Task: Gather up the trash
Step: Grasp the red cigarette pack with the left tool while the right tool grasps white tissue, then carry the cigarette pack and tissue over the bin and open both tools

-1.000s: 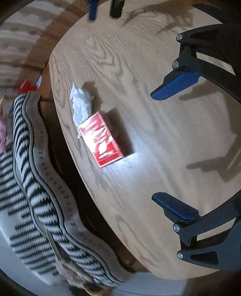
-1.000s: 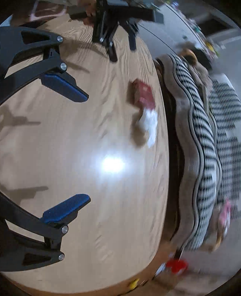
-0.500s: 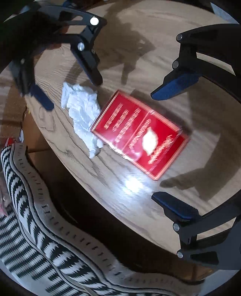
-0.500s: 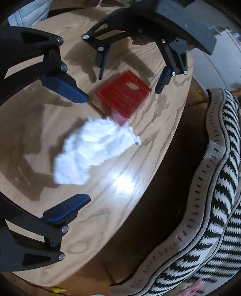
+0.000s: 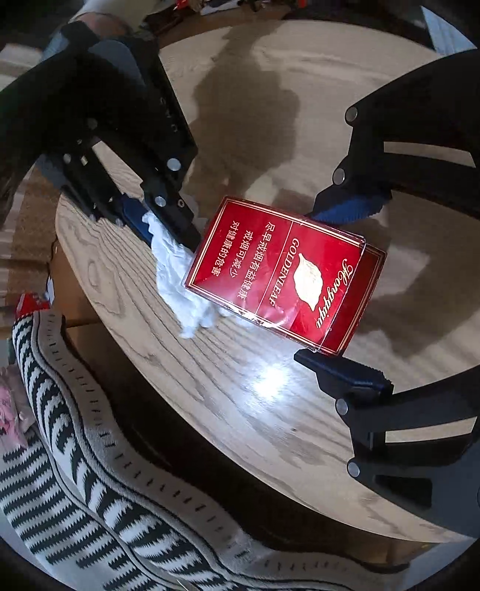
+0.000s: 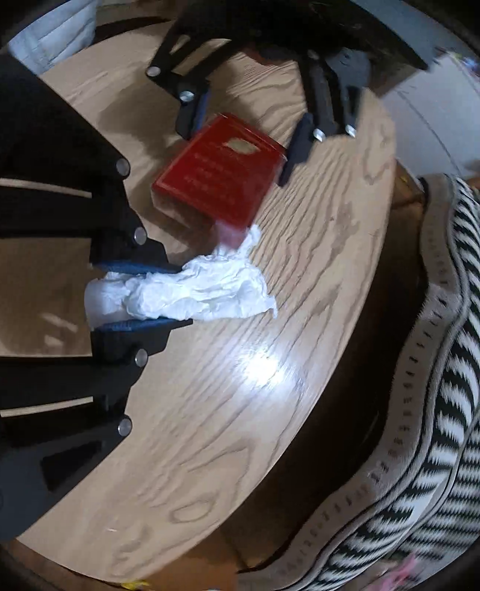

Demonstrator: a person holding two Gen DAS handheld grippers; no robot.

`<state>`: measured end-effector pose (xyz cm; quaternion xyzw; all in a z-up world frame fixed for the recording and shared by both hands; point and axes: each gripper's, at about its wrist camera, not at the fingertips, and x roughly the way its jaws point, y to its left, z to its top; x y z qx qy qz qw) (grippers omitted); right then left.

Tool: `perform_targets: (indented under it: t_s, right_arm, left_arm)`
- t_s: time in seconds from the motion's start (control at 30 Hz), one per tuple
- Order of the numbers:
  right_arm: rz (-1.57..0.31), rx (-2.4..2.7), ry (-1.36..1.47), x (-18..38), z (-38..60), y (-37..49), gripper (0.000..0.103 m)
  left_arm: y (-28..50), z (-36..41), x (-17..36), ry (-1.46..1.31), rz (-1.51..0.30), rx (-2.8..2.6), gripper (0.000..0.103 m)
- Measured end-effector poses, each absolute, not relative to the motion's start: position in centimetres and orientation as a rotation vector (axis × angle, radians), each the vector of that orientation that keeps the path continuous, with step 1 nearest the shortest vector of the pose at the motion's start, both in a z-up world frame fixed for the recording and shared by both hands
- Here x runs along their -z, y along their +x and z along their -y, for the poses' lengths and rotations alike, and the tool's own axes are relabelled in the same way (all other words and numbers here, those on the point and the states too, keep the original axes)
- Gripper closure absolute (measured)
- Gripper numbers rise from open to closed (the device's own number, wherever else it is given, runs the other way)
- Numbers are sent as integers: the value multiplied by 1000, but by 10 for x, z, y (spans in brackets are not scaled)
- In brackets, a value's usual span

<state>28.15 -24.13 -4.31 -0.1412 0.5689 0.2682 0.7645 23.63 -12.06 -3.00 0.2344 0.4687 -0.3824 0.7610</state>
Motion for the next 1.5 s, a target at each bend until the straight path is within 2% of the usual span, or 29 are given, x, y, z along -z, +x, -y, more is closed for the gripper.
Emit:
perform_targets:
  t_s: [0.37,0.7,1.0,1.23,1.43,1.5]
  right_arm:
    - [-1135,-483,-120,-27,277,188,83]
    - [-966,-249,89,-68,345,70,83]
    - [-831,-115,230,-47,384,-37,83]
    - [-777,81,298,-47,476,-155,83]
    - [-841,255,368,-4,547,-249,82]
    - [-894,303,416,31,568,-274,82]
  left_arm:
    - [142,126,-43,548,-969,742,41]
    - [55,165,-69,496,-903,587,41]
    - [-27,218,-60,368,-840,463,41]
    - [-104,306,-49,317,-836,622,41]
    - [-172,405,5,409,-931,808,41]
    - [-189,428,34,433,-970,842,41]
